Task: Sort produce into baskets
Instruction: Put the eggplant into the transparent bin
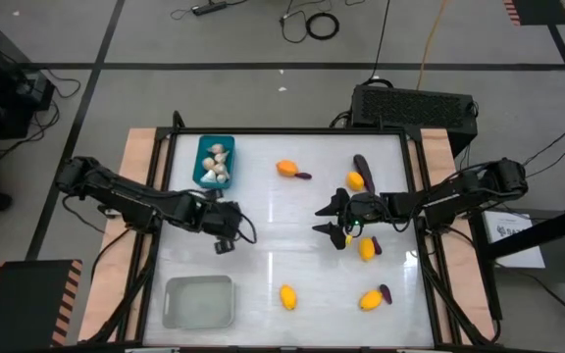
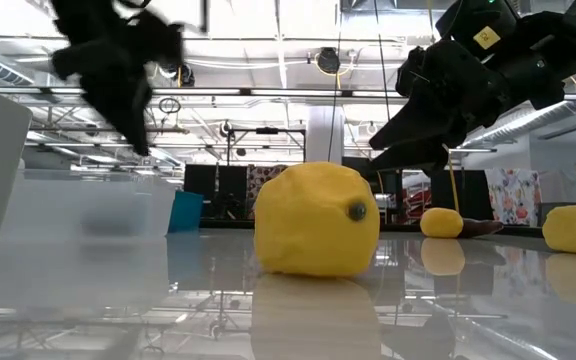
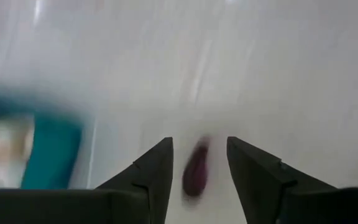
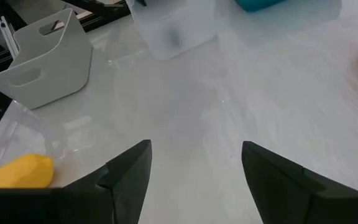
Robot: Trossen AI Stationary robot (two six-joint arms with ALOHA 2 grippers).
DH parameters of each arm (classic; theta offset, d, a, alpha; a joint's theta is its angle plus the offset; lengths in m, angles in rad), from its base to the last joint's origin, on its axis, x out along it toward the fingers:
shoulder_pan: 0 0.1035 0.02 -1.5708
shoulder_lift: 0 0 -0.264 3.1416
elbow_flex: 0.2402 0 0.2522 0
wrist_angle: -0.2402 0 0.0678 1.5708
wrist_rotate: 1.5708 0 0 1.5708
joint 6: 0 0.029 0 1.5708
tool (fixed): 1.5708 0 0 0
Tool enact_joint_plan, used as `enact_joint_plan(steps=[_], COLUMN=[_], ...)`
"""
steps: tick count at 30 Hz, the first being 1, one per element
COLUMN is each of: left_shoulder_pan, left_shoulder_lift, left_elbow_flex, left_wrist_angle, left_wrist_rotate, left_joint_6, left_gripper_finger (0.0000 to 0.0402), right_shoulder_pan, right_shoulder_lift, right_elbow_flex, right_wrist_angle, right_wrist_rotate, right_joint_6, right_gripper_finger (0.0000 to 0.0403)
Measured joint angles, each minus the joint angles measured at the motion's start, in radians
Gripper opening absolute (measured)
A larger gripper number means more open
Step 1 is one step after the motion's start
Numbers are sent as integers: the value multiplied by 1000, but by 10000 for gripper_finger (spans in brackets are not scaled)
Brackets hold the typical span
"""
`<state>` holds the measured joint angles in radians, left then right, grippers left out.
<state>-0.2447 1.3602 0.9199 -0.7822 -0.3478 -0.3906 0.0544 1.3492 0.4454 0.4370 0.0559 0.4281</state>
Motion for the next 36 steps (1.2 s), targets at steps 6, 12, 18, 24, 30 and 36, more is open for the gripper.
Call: enact_joint_plan(steps=[6,12,18,24,30,36], left_shoulder_pan=[5,22,52,99,136,141], left_shoulder_lift=[27,127,226,274,289,319], left_elbow_flex=[1,1,1,0,0,1], left_wrist_angle=[542,925,1050,1068,1093,1104], left_wrist_rotate=[19,224,256,256,258,258], left_joint_6=[352,583,641,635,632,608], left_gripper_finger=[160,160,160,160,160,160], right_shoulder_pan=[1,32,72,122,174,244], right_shoulder_lift=[0,-19,-85,-88,-89,-88], right_elbow_flex=[0,7,171,430,537,437], right_wrist_angle=[-18,-173,-702,-1263,-1559,-1592], right_wrist_rotate=[-1,-4,-41,-19,-24,-110], right_joint_6=[25,127,156,183,319,437], right_gripper_finger=[242,242,242,242,242,242])
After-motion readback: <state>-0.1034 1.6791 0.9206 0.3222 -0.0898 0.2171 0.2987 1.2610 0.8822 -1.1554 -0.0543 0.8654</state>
